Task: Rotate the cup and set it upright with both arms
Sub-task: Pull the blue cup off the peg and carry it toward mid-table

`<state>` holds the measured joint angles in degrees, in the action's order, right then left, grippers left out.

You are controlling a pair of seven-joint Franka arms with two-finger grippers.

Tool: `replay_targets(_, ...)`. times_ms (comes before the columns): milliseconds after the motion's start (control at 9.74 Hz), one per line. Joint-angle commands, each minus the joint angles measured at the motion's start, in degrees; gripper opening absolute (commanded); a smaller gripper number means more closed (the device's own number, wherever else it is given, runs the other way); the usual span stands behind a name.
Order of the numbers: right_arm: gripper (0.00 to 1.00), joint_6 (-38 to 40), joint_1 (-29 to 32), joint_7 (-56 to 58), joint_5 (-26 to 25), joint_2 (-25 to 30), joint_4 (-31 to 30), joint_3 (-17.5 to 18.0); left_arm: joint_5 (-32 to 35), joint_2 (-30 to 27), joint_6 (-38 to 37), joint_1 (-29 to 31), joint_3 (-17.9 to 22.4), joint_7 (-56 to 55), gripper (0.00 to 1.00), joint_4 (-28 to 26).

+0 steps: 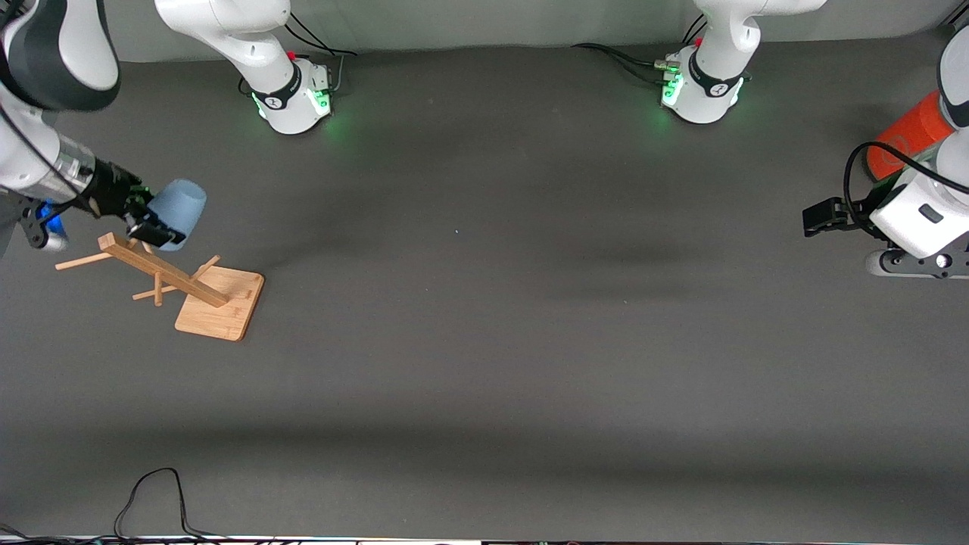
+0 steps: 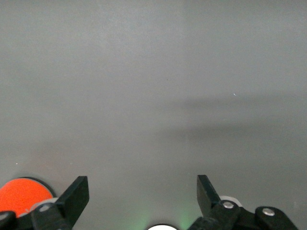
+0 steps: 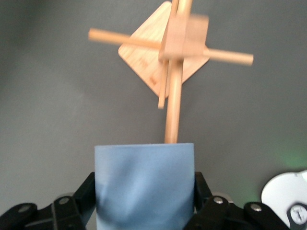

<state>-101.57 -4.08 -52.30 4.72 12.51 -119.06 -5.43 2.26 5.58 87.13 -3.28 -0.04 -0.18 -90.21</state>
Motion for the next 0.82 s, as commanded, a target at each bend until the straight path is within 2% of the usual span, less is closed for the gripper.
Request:
replay_targets(0, 0.7, 5.2, -7.3, -9.4, 0.6, 2.3, 3.8, 0.0, -0.3, 0.2, -1.3, 0.1, 0.1, 1.1, 1.0, 0.9)
replay_targets(205, 0.7, 5.3, -16.2, -19.7, 0.6, 2.1, 5.6, 0.0, -0.3, 0.2, -1.3, 0.1, 0.1, 1.4, 1.0, 0.9)
replay_targets(411, 0.7, 3.1, -24.2, -30.4, 0.6, -2.1, 9.0, 0.0, -0.3, 0.2, -1.3, 0.1, 0.2, 1.4, 1.0, 0.9)
replay_targets(514, 0.7, 2.2, -28.3, -36.2, 0.5, -6.1, 12.1, 0.0, -0.3, 0.2, -1.3, 0.1, 0.2, 1.4, 1.0, 0.9)
replay_targets(719, 0.69, 1.7, -36.9, -49.6, -0.1, -18.2, 23.5, 0.0, -0.3, 0.2, -1.3, 0.1, 0.2, 1.4, 1.0, 0.9)
